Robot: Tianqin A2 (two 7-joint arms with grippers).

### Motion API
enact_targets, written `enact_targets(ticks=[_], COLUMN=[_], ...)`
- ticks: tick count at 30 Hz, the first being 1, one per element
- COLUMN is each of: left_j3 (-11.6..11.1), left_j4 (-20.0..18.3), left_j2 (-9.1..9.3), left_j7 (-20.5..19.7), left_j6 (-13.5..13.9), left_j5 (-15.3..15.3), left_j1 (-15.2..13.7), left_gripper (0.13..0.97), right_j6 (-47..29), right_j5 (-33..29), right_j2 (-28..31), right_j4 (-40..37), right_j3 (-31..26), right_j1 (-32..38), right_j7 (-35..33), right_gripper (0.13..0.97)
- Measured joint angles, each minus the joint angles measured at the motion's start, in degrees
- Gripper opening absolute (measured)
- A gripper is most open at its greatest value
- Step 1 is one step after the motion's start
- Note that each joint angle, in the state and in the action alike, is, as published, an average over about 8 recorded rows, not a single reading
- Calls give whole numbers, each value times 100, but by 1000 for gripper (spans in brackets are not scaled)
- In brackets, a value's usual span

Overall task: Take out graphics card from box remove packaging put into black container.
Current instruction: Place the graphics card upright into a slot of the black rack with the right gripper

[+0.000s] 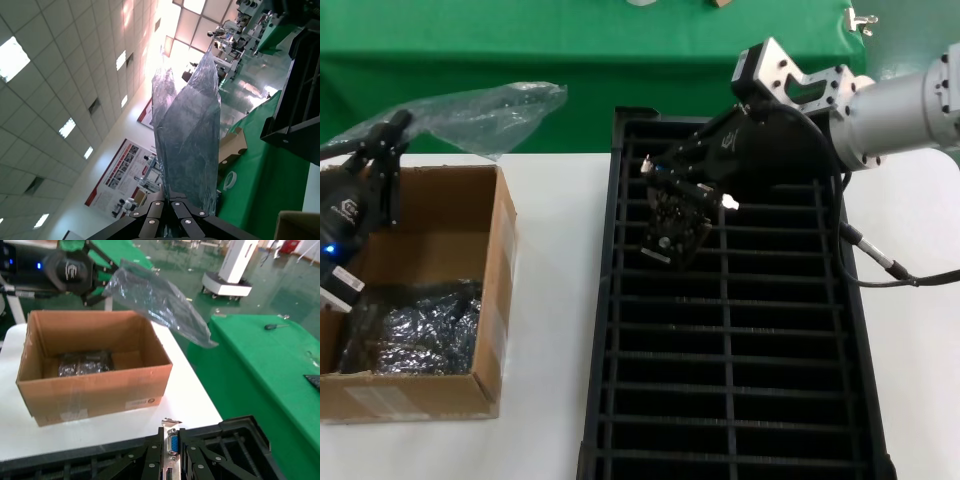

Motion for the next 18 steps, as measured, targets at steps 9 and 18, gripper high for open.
enact_targets(ticks=[9,18], left_j3=[-41,-67], left_j4=[43,97], left_j2=[-109,-156], left_j7=[-108,-109], left_j6=[64,95], left_j5=[1,8], left_j1=[39,13], left_gripper=[138,138], right_j6=[-143,-334], right_j5=[-138,-205], right_j2=[-125,-240], right_j4=[-289,-442], right_j3=[-172,-318], right_j1=[131,188], right_j7=[-59,-195], right_gripper=[183,183])
